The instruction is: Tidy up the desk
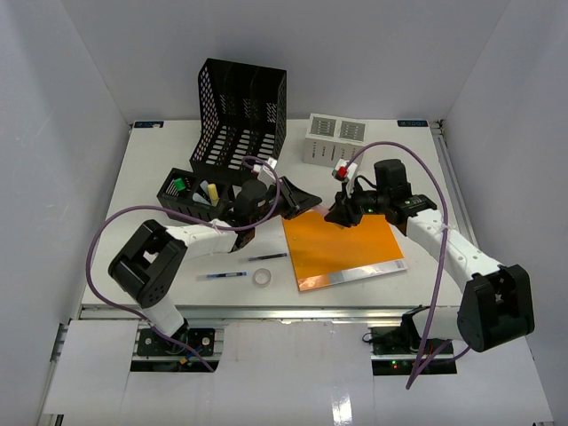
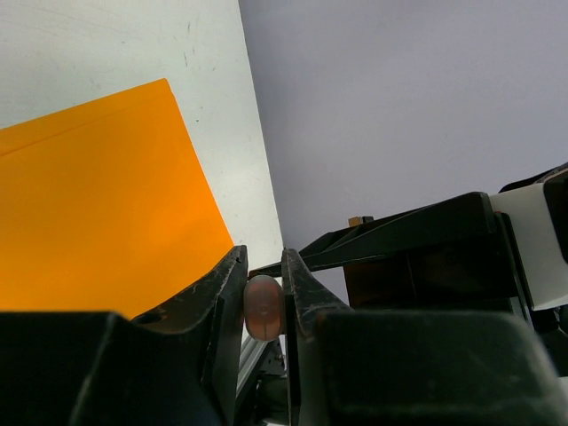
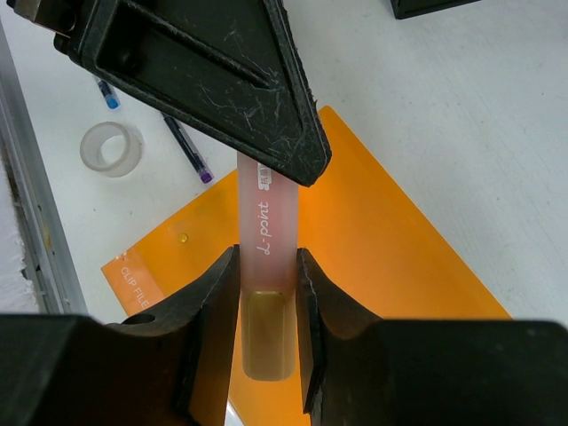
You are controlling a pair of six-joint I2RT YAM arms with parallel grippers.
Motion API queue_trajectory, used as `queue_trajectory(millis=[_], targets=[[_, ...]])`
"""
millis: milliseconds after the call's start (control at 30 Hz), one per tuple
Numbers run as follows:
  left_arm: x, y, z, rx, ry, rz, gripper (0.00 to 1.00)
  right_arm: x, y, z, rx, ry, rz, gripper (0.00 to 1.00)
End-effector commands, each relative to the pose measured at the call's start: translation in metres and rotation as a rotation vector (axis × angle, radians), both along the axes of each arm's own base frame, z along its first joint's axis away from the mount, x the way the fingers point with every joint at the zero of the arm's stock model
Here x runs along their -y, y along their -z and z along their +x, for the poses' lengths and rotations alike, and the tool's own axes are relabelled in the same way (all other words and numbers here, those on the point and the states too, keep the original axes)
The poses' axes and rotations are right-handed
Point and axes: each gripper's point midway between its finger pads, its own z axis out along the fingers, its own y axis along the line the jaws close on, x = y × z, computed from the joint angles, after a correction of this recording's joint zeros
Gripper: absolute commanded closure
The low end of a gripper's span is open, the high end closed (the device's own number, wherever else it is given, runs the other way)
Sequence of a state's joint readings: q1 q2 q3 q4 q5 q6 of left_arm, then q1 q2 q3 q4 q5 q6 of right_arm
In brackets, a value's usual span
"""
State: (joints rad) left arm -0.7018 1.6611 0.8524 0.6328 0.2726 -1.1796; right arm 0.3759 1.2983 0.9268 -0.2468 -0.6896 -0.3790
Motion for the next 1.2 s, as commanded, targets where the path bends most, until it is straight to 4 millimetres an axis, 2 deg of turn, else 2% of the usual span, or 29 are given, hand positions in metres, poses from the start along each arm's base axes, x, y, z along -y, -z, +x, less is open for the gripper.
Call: queue_trajectory(millis=[0, 100, 167, 267, 300, 333, 400, 467, 567, 633, 700, 767, 833, 900, 1000, 1033, 1167], targets=[[0.008, -0.034, -0.001, 0.051, 0.024, -0.072, 0.8, -0.011, -0.016, 0.008, 0.085, -0.033, 0.024, 0.91], [0.008, -0.035, -0.004, 0.046, 0.036, -0.084, 0.89, -0.011, -0.015, 0.01, 0.092, -0.026, 0.019, 0.86], [0.006, -0.034, -0.006, 0.041, 0.038, -0.081, 0.93, -0.011, -0.016, 0.012, 0.095, -0.025, 0.02, 0.76], [0.003, -0.032, -0.008, 0.042, 0.032, -0.06, 0.96, -0.012, -0.017, 0.013, 0.095, -0.025, 0.022, 0.46], [0.001, -0.03, -0.008, 0.048, 0.025, -0.041, 0.96, -0.011, -0.018, 0.013, 0.101, -0.024, 0.021, 0.31], [-0.003, -0.029, -0.008, 0.054, 0.016, -0.017, 0.96, -0.011, -0.019, 0.013, 0.108, -0.023, 0.019, 0.2], [-0.009, -0.025, -0.009, 0.065, 0.01, 0.036, 0.97, -0.008, -0.022, 0.011, 0.126, -0.023, 0.016, 0.1], [-0.027, -0.018, -0.003, 0.073, -0.029, 0.115, 0.97, -0.006, -0.035, 0.002, 0.162, -0.066, 0.052, 0.03], [-0.06, -0.012, 0.003, 0.076, -0.085, 0.207, 0.97, -0.004, -0.054, -0.018, 0.198, -0.165, 0.123, 0.01], [-0.086, -0.013, 0.006, 0.097, -0.134, 0.292, 0.97, 0.002, -0.065, -0.027, 0.224, -0.196, 0.155, 0.04], [-0.105, -0.01, 0.009, 0.09, -0.168, 0.367, 0.97, 0.006, -0.065, -0.03, 0.237, -0.205, 0.162, 0.05], [-0.131, -0.022, 0.013, 0.142, -0.218, 0.452, 0.97, 0.013, -0.065, -0.032, 0.241, -0.205, 0.177, 0.05], [-0.158, -0.021, 0.014, 0.131, -0.256, 0.553, 0.97, 0.019, -0.064, -0.033, 0.233, -0.2, 0.193, 0.04], [-0.189, -0.042, 0.025, 0.169, -0.335, 0.628, 0.97, 0.026, -0.063, -0.033, 0.222, -0.196, 0.216, 0.04], [-0.231, -0.055, 0.031, 0.185, -0.434, 0.809, 0.96, 0.03, -0.061, -0.033, 0.222, -0.189, 0.219, 0.04], [-0.239, -0.052, 0.028, 0.168, -0.434, 0.857, 0.96, 0.031, -0.06, -0.033, 0.222, -0.188, 0.217, 0.04], [-0.264, -0.066, 0.036, 0.171, -0.496, 0.965, 0.96, 0.032, -0.053, -0.032, 0.203, -0.181, 0.212, 0.04]])
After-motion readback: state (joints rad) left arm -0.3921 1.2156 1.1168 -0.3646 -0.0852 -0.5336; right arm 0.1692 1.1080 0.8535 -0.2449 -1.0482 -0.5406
